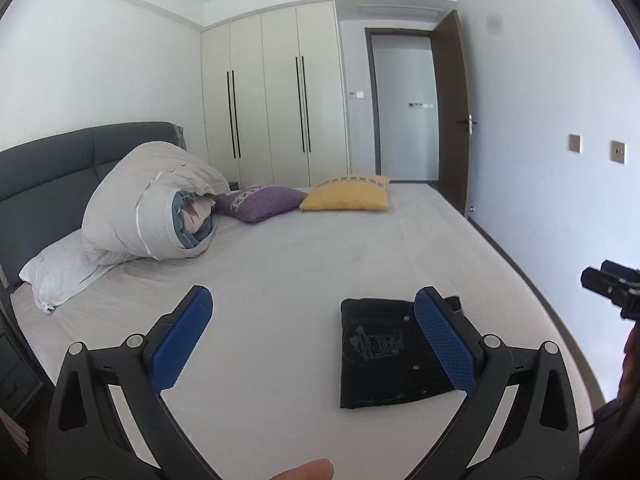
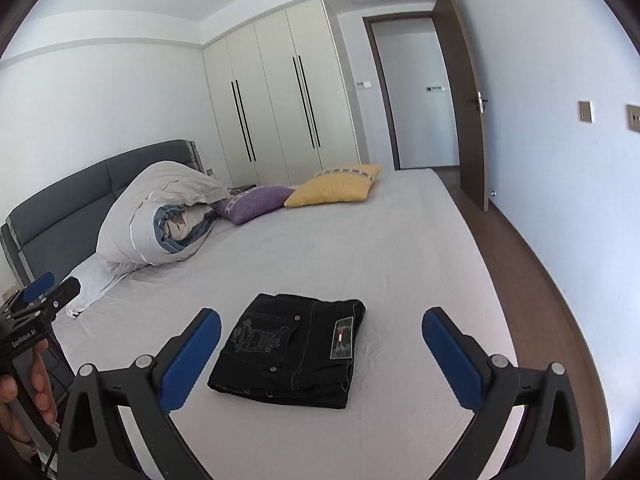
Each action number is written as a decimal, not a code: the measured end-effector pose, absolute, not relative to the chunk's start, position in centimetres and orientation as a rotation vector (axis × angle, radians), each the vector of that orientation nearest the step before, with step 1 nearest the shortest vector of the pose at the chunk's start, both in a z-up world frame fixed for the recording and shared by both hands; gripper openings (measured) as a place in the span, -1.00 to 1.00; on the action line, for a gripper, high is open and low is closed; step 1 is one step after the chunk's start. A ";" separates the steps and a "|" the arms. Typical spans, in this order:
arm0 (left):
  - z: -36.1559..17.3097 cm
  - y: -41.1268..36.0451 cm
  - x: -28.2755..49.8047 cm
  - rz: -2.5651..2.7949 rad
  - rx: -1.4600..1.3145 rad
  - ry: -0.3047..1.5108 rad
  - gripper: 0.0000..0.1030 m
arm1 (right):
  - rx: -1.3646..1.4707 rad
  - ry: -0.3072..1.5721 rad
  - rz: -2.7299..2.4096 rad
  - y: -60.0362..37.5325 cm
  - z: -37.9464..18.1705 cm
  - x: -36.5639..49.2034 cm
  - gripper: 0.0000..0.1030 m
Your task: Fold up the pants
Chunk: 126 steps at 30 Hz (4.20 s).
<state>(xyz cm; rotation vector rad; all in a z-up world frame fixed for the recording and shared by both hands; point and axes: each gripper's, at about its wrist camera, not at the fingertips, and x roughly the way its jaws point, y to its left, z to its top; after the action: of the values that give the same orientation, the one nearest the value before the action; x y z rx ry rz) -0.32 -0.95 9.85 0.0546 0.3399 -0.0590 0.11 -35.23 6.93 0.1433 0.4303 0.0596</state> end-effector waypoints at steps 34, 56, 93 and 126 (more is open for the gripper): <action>2.8 -6.0 1.3 -0.104 0.047 0.750 1.00 | 0.082 0.634 -0.106 -30.6 6.5 -3.9 1.00; 1.3 -6.4 2.2 -0.114 0.043 0.791 1.00 | 0.066 0.671 -0.093 -30.1 6.0 -2.8 1.00; 0.5 -6.1 1.9 -0.121 0.027 0.810 1.00 | 0.061 0.688 -0.082 -29.8 5.2 -2.8 1.00; -0.1 -6.4 1.6 -0.130 0.017 0.828 1.00 | 0.060 0.703 -0.071 -29.6 4.4 -3.4 1.00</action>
<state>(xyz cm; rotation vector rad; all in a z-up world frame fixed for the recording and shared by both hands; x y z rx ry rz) 1.64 -6.37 -0.12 0.0170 0.8280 -0.1299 -3.36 -29.64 4.40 0.0595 0.7029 -0.0707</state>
